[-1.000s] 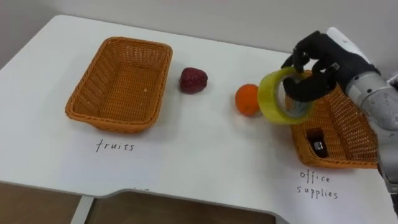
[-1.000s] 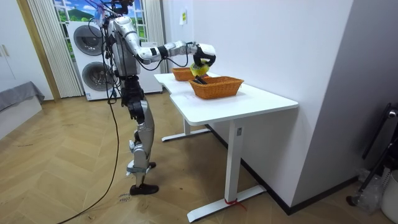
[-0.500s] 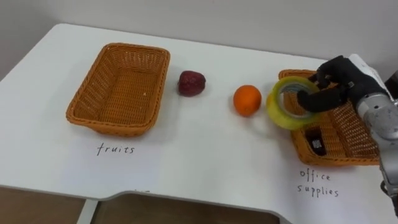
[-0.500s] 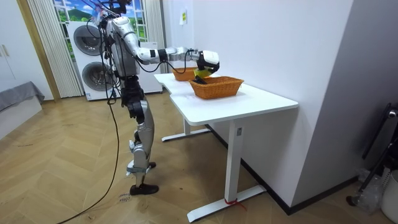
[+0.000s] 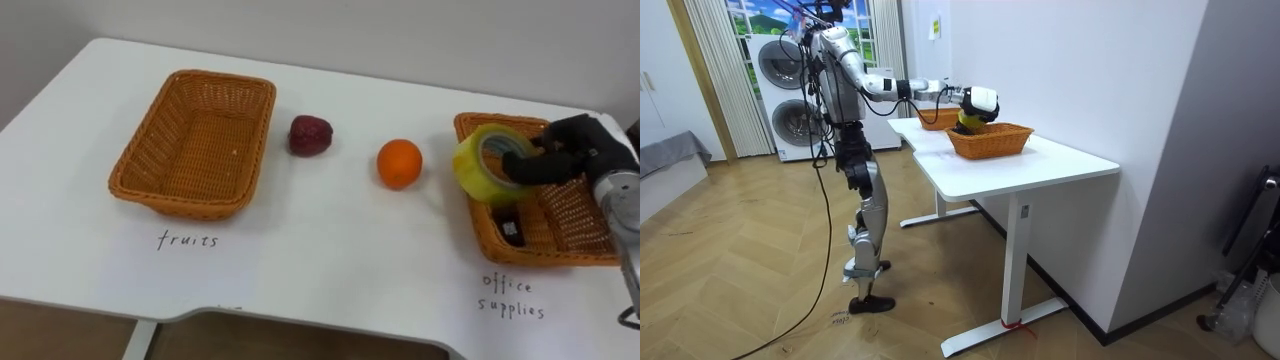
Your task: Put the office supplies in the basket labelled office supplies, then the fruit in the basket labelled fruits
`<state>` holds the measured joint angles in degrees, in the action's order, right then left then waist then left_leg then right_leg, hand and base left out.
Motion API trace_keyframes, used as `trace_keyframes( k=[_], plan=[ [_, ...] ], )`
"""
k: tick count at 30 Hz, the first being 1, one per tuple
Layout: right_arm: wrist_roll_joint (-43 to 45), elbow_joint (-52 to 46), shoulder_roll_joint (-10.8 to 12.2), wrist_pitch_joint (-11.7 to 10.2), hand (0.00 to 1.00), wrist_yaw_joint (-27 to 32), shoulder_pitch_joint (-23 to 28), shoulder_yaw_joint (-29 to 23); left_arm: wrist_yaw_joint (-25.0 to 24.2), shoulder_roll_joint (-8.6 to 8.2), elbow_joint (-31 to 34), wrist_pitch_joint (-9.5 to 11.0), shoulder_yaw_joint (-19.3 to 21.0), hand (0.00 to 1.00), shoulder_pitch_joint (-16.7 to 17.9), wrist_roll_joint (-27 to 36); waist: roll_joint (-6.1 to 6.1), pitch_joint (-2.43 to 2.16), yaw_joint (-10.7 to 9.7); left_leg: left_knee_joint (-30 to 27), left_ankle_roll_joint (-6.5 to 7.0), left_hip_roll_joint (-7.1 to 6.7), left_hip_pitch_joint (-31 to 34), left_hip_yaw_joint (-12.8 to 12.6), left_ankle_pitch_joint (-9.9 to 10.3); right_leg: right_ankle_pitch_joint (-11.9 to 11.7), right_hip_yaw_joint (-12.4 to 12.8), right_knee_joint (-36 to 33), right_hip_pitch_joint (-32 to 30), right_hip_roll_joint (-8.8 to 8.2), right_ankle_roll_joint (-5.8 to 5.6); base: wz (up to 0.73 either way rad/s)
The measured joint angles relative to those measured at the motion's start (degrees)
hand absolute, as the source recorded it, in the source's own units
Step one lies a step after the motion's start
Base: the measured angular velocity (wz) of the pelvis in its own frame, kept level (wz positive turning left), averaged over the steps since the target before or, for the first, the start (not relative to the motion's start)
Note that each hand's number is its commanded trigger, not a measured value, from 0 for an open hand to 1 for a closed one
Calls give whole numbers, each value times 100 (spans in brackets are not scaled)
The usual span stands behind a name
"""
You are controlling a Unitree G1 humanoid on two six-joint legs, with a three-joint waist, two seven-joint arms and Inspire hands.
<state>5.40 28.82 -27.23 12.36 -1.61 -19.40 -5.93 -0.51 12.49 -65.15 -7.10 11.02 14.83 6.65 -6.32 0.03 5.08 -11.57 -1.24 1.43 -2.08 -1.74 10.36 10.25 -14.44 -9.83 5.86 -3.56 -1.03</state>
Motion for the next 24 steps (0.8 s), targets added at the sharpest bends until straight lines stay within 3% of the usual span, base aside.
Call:
trace_keyframes(
  k=[16,17,18,24],
  plan=[
    [-562,928,-19,-56,100,287,-297,0,-31,24,115,-261,7,0,118,-12,26,-15,-32,-15,-1,1,-8,15,0,0,-31,-9,18,2,0,0],
    [-561,940,-19,-56,31,285,-303,0,-35,25,130,-289,7,0,120,-12,25,-15,-38,-16,0,0,-6,19,0,0,-34,-11,16,1,0,0],
    [-559,946,-19,-56,1,283,-303,0,-35,25,146,-303,7,0,122,-12,25,-16,-38,-17,0,0,-5,21,0,0,-36,-11,15,1,0,0],
    [-587,987,-19,-33,0,268,-307,-40,-35,26,298,-392,6,0,134,-11,15,-23,-47,-17,0,-2,-10,23,0,4,-20,-40,3,-2,-6,0]
  ],
)
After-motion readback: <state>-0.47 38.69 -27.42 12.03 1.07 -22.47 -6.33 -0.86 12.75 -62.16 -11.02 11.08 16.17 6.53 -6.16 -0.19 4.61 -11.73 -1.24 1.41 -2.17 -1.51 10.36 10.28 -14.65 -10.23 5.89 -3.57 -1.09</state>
